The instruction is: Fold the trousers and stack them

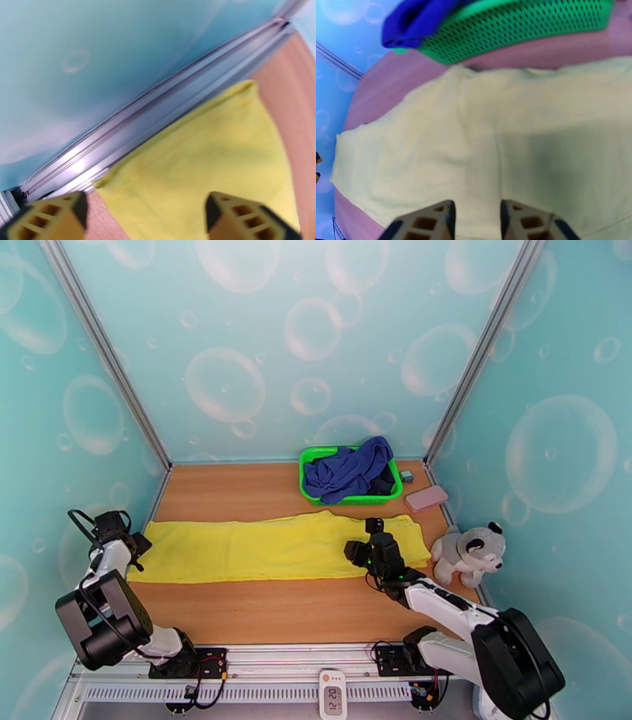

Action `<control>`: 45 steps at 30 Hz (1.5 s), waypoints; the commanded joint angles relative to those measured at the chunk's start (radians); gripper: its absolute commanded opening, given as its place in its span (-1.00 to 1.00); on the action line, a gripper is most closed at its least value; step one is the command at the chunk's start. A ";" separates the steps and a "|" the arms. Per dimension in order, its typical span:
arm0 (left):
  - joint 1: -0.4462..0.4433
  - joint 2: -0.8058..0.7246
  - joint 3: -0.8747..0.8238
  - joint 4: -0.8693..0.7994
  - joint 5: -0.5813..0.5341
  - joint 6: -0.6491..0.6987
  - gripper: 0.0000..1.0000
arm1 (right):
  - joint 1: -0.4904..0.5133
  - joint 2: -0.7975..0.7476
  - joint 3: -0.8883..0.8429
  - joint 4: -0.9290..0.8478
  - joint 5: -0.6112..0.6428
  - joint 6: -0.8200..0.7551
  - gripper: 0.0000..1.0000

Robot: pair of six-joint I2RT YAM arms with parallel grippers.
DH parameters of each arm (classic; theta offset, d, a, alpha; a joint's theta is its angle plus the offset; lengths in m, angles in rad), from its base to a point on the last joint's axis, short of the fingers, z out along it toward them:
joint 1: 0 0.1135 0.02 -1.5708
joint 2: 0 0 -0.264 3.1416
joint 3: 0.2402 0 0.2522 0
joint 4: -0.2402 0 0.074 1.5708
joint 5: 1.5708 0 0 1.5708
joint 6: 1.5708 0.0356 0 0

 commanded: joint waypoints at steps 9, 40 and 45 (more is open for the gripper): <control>-0.031 0.319 0.165 0.004 0.074 0.172 0.99 | 0.092 0.079 0.003 0.189 -0.031 -0.078 -0.13; -0.086 0.126 0.262 -0.129 -0.219 0.134 -1.00 | 0.053 0.102 0.009 0.168 -0.082 -0.013 -0.12; -0.153 0.017 0.310 -0.202 -0.188 0.112 -1.00 | 0.025 0.125 0.035 0.143 -0.123 -0.025 -0.12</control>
